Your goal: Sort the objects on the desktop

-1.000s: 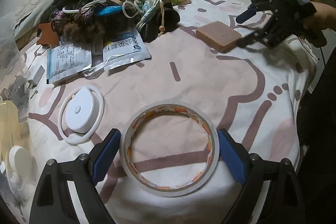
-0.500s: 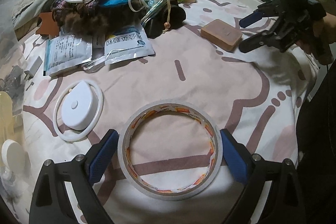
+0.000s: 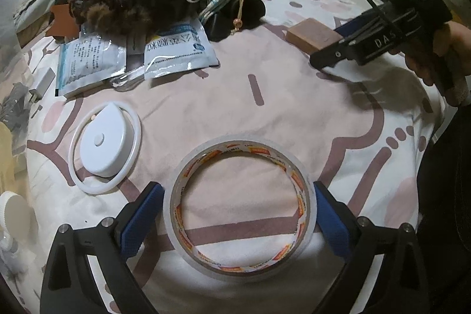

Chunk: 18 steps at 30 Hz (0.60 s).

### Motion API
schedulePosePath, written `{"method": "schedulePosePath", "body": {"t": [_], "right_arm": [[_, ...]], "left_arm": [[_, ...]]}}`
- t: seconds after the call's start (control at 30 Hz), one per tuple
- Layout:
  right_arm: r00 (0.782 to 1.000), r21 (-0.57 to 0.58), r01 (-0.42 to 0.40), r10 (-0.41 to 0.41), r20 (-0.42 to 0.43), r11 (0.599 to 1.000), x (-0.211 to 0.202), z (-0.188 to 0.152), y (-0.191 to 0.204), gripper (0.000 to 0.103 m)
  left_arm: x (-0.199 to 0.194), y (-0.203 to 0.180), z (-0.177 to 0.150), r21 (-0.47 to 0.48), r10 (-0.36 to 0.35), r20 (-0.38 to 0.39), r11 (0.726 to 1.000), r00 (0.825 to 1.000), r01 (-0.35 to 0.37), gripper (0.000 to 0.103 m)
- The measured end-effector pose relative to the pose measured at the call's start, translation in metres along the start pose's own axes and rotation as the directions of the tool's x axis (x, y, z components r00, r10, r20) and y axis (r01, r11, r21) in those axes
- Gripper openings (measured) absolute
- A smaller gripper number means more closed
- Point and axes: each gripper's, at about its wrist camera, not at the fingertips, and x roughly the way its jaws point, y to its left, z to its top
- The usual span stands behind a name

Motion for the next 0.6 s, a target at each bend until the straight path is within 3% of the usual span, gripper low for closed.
{"method": "schedulePosePath", "body": {"t": [0.2, 0.33, 0.6], "right_arm": [[1.000, 0.011, 0.022, -0.022, 0.022, 1.000, 0.001, -0.002, 0.003, 0.094], [0.999, 0.001, 0.025, -0.025, 0.048, 1.000, -0.002, -0.003, 0.006, 0.078], [0.998, -0.021, 0.030, -0.029, 0.050, 0.999, -0.002, -0.009, 0.013, 0.078]], "left_arm": [[0.001, 0.003, -0.002, -0.028, -0.014, -0.017, 1.000, 1.000, 0.013, 0.099], [0.005, 0.001, -0.003, -0.026, -0.023, -0.047, 0.999, 0.999, 0.022, 0.103], [0.004, -0.001, -0.003, -0.033, -0.007, -0.056, 0.999, 0.998, 0.005, 0.103]]}}
